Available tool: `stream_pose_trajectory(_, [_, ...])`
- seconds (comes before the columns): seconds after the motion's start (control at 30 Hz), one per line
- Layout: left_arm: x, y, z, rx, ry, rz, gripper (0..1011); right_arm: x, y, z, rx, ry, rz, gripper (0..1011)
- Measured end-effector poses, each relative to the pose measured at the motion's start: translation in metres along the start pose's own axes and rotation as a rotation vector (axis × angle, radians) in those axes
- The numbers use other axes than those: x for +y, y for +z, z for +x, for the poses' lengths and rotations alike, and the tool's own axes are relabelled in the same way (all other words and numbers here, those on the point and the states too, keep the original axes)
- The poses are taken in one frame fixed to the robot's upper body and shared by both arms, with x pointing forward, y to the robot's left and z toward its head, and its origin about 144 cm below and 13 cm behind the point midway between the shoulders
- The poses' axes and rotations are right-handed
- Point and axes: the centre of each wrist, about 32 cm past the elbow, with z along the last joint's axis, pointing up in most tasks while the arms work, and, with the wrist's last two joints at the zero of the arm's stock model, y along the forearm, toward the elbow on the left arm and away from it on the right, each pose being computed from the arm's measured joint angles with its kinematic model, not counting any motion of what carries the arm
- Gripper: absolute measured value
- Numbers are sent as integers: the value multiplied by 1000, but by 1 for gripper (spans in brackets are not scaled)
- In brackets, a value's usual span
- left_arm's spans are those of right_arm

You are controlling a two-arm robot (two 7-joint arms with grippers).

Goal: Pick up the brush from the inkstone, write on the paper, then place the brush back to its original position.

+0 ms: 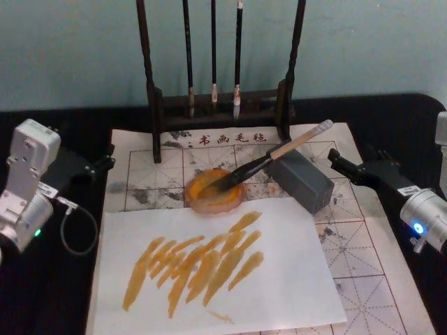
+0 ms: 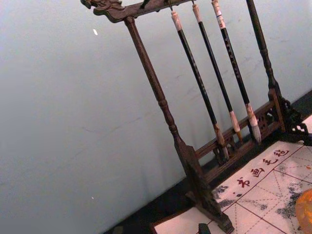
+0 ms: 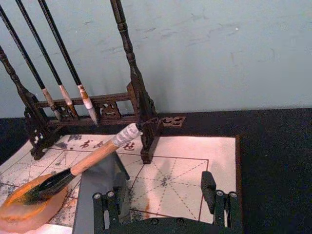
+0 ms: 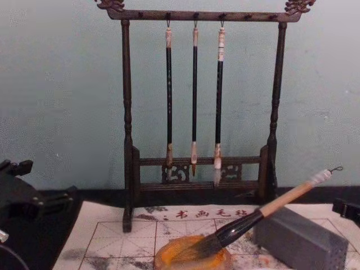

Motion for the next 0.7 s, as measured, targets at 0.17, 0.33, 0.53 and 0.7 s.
stream_pose_trajectory(0.17, [0, 0, 0, 0, 0, 0, 1001, 0, 0, 0, 0, 0, 0, 1000])
stream_pose_trajectory(0.33, [0, 0, 0, 0, 0, 0, 1001, 0, 0, 0, 0, 0, 0, 1000])
stream_pose_trajectory(0.53, [0, 0, 0, 0, 0, 0, 1001, 0, 0, 0, 0, 0, 0, 1000])
stream_pose_trajectory(0.7, [0, 0, 0, 0, 0, 0, 1001, 0, 0, 0, 0, 0, 0, 1000])
